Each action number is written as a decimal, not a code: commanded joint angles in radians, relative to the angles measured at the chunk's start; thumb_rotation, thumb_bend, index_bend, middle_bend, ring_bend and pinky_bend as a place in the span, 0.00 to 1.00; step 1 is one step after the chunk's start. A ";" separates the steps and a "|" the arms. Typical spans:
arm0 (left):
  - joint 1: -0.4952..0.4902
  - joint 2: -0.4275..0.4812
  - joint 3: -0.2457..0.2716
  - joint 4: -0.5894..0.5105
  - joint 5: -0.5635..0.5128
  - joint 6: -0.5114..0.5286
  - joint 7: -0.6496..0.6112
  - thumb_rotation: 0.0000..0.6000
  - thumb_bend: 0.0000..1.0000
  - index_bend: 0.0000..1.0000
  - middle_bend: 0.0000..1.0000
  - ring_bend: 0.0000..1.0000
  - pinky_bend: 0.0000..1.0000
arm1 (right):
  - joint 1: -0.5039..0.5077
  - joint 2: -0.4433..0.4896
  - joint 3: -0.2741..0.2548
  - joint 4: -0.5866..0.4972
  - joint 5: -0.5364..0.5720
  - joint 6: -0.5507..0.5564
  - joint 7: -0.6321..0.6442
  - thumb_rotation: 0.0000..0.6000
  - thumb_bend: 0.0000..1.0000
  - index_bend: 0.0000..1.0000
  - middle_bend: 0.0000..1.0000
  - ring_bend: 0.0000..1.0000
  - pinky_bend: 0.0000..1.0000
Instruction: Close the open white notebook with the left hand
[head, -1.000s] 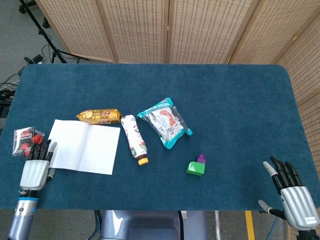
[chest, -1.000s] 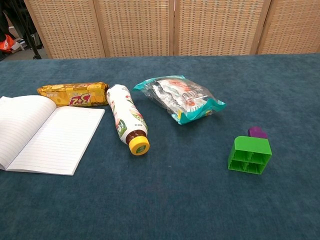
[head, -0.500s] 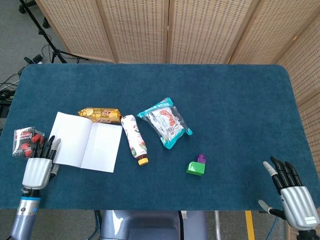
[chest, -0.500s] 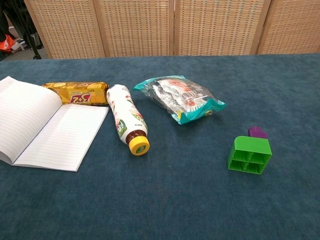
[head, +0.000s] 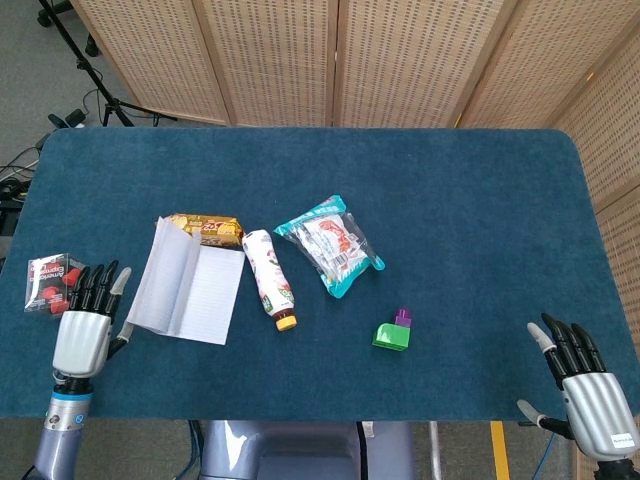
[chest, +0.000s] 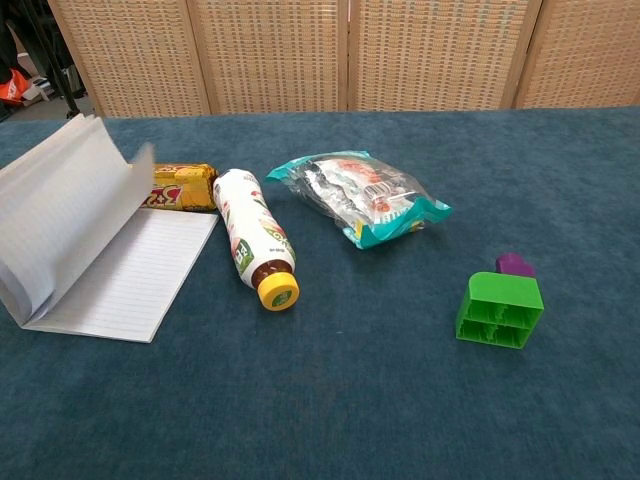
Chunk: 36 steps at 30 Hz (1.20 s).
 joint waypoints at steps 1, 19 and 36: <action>-0.004 -0.009 -0.004 -0.002 0.005 0.007 -0.008 1.00 0.35 0.00 0.00 0.00 0.00 | 0.000 0.000 0.000 0.000 0.000 0.000 0.000 1.00 0.04 0.00 0.00 0.00 0.00; 0.035 0.144 0.026 -0.231 -0.013 0.000 0.055 1.00 0.11 0.00 0.00 0.00 0.00 | 0.005 -0.004 0.002 0.004 0.017 -0.019 -0.008 1.00 0.04 0.00 0.00 0.00 0.00; 0.113 0.481 0.099 -0.711 -0.123 -0.081 0.220 1.00 0.08 0.00 0.00 0.00 0.00 | 0.012 -0.012 0.007 -0.018 0.054 -0.057 -0.081 1.00 0.04 0.00 0.00 0.00 0.00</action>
